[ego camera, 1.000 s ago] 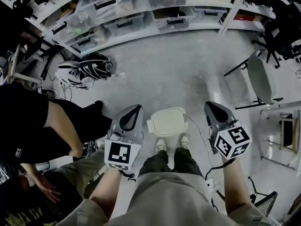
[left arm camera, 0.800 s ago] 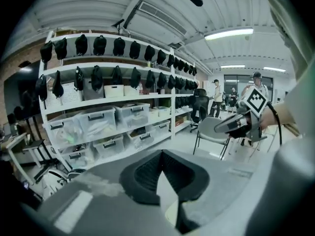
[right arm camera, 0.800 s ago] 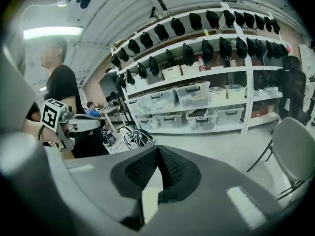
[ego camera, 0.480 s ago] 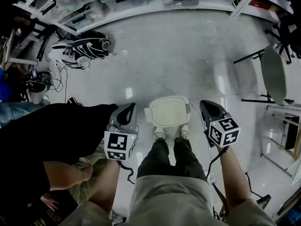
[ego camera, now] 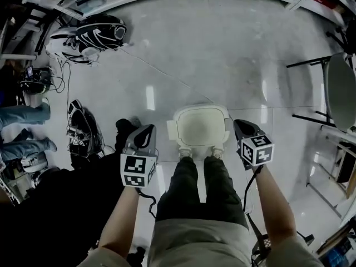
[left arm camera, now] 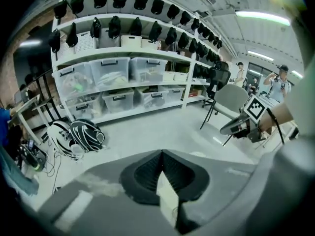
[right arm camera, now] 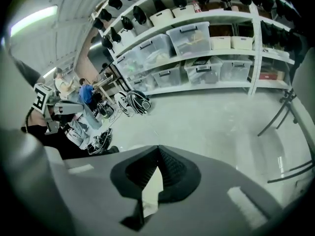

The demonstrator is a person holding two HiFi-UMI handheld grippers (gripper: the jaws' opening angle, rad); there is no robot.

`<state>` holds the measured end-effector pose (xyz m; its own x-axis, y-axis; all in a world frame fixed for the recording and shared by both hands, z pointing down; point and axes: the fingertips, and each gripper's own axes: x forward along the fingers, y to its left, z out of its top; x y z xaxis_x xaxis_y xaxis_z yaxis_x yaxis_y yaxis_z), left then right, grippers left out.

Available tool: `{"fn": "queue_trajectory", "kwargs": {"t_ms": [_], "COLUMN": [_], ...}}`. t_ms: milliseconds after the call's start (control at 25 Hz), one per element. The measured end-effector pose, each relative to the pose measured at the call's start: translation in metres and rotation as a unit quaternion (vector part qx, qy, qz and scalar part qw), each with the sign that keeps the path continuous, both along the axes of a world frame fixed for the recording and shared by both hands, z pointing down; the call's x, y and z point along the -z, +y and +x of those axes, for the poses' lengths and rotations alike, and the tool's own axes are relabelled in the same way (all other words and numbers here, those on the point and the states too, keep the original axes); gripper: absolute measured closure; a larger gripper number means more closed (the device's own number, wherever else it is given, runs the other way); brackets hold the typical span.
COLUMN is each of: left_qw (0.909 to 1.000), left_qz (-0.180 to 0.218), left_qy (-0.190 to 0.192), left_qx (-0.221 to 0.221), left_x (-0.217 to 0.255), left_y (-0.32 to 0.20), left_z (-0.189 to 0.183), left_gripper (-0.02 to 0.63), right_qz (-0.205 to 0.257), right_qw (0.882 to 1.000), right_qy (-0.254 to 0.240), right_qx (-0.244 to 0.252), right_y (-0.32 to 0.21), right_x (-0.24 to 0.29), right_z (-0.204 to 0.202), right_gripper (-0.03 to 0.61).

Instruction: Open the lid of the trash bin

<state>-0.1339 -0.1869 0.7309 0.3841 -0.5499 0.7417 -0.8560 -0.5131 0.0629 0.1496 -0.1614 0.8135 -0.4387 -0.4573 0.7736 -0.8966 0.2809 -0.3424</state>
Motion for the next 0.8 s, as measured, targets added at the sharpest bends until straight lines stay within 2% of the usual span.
{"fn": "queue_trajectory", "kwargs": {"t_ms": [200, 360, 560, 640, 800], "left_qw": [0.9994, 0.9987, 0.9966, 0.996, 0.9953], "left_qz": [-0.017, -0.039, -0.065, -0.07, -0.075], "left_qy": [-0.03, -0.032, -0.049, -0.051, -0.052], "left_qx": [-0.005, 0.005, 0.016, 0.02, 0.034], "left_x": [-0.055, -0.093, -0.128, -0.135, -0.138], "left_y": [0.016, 0.03, 0.05, 0.055, 0.06], "left_z": [-0.016, -0.024, -0.037, -0.042, -0.054], "left_gripper": [0.612, 0.612, 0.612, 0.612, 0.612], "right_qz": [-0.048, -0.081, -0.114, -0.13, -0.112], "right_qw": [0.999, 0.996, 0.992, 0.989, 0.99], "right_qy": [0.018, 0.037, 0.05, 0.065, 0.078], "right_qx": [0.009, 0.019, -0.009, -0.005, 0.03], "right_y": [0.02, 0.034, 0.039, 0.043, 0.045], "right_x": [-0.078, -0.128, -0.173, -0.187, -0.194], "right_z": [0.004, 0.006, 0.018, 0.021, 0.022], "right_gripper": [0.575, 0.575, 0.575, 0.575, 0.574]}}
